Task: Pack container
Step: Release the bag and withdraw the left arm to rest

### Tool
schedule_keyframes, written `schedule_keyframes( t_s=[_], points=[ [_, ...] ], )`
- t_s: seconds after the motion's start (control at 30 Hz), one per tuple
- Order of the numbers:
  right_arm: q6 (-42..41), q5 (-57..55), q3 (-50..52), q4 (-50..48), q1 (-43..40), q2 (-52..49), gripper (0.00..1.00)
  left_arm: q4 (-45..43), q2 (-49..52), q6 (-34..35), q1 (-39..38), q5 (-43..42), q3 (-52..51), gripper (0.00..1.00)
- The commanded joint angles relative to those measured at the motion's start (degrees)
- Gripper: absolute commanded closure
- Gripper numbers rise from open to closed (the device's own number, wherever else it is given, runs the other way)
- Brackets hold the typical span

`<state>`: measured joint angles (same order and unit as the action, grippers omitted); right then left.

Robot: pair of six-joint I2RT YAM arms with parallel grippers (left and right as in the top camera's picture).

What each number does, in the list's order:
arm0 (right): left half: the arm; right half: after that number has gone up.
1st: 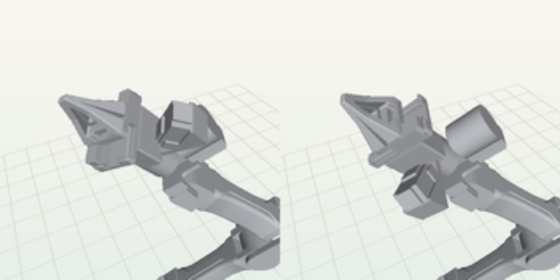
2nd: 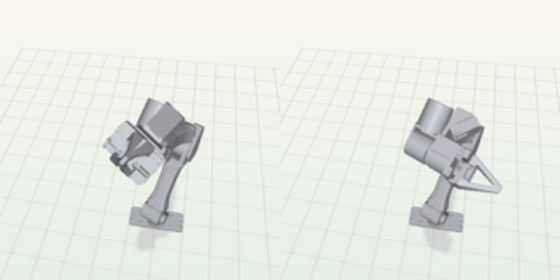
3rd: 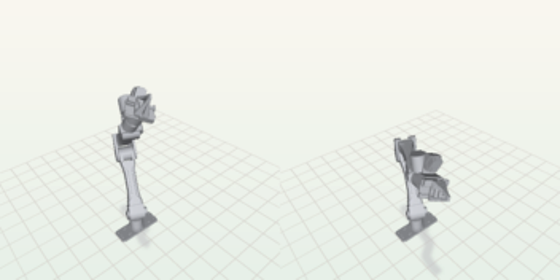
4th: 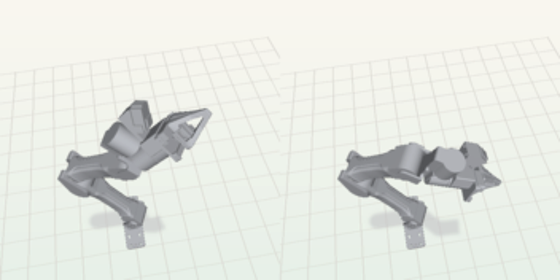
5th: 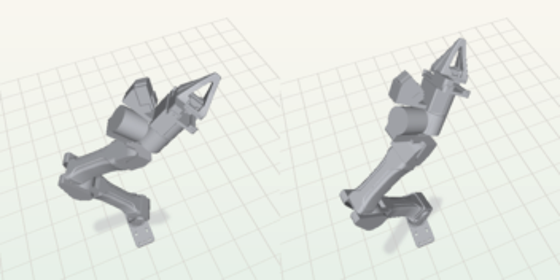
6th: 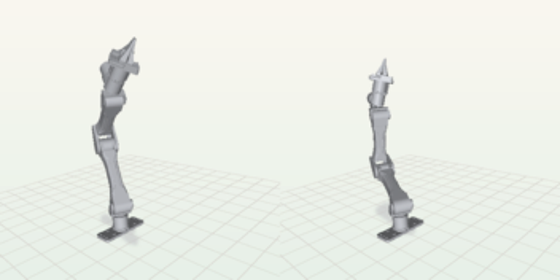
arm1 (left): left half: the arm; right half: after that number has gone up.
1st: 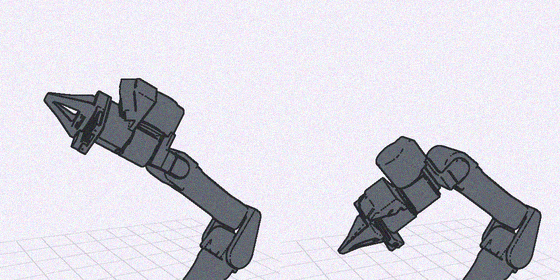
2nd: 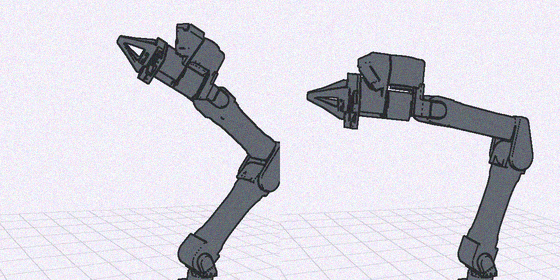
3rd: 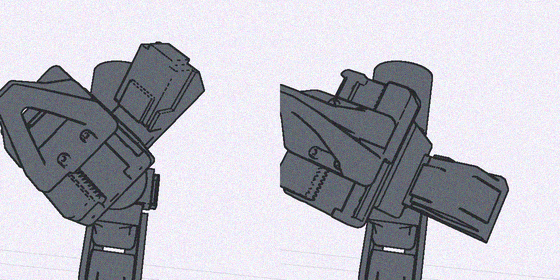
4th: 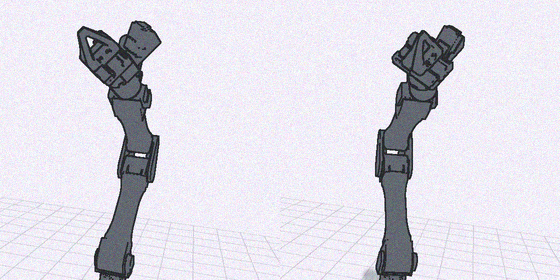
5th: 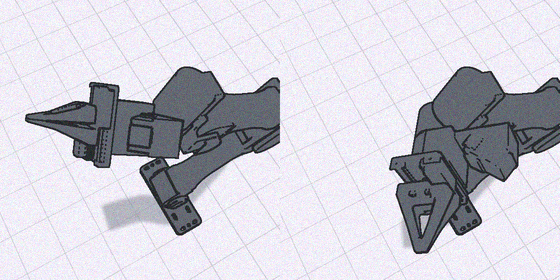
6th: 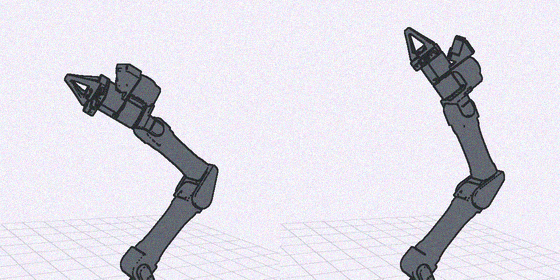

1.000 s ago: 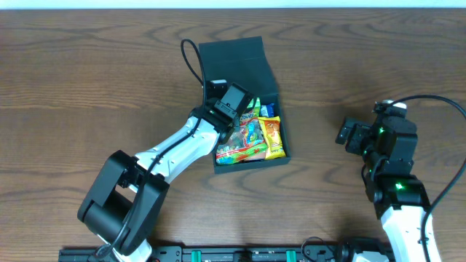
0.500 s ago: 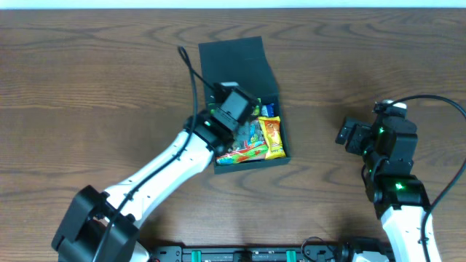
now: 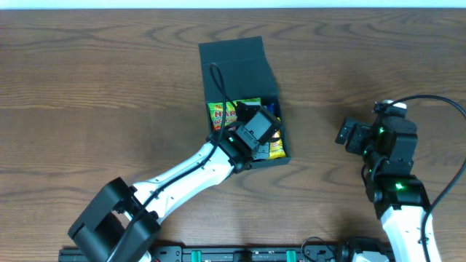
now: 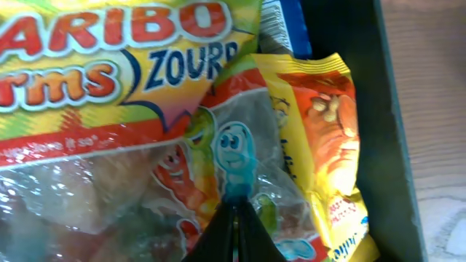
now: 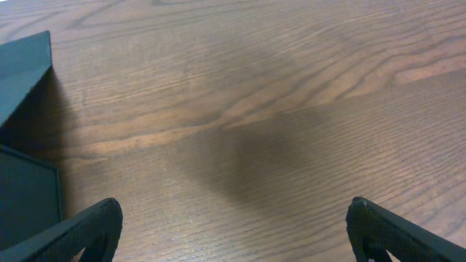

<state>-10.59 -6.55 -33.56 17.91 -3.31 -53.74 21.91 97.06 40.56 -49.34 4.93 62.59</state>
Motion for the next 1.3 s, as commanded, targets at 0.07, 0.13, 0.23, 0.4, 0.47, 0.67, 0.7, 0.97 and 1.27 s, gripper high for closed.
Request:
schedule_keyframes(
  t_s=[0.07, 0.13, 0.23, 0.4, 0.47, 0.67, 0.7, 0.97, 1.27],
  points=[
    [0.6, -0.7, 0.6, -0.1, -0.5, 0.0, 0.01, 3.8, 0.0, 1.5, -0.5, -0.1, 0.5, 0.94],
    [0.6, -0.7, 0.6, -0.1, -0.5, 0.0, 0.01, 5.8, -1.6, 1.5, -0.5, 1.4, 1.1, 0.94],
    [0.6, -0.7, 0.6, -0.1, -0.5, 0.0, 0.01, 9.2, -5.7, 2.0, -0.4, 6.1, 2.3, 0.94],
    [0.6, -0.7, 0.6, -0.1, -0.5, 0.0, 0.01, 14.8, -16.1, 1.9, -0.1, 12.2, 2.6, 0.94],
    [0.6, -0.7, 0.6, -0.1, -0.5, 0.0, 0.01, 18.3, -20.4, 1.9, 0.6, 13.8, 2.6, 0.94],
    [0.6, -0.7, 0.6, -0.1, -0.5, 0.0, 0.01, 28.5, -31.2, 1.9, 8.5, 16.8, 2.6, 0.94],
    [0.6, -0.7, 0.6, -0.1, -0.5, 0.0, 0.01, 30.1, -32.6, 1.6, 11.4, 16.0, 2.6, 0.94],
    [0.5, -0.7, 0.6, -1.3, -0.5, 0.0, 0.01, 34.7, -37.7, -5.9, 32.6, 3.5, 2.6, 0.94],
    [0.4, -0.5, 0.6, -1.4, -0.5, 0.0, 0.01, 39.2, -42.0, -5.9, 56.7, 0.5, 2.6, 0.94]
  ],
)
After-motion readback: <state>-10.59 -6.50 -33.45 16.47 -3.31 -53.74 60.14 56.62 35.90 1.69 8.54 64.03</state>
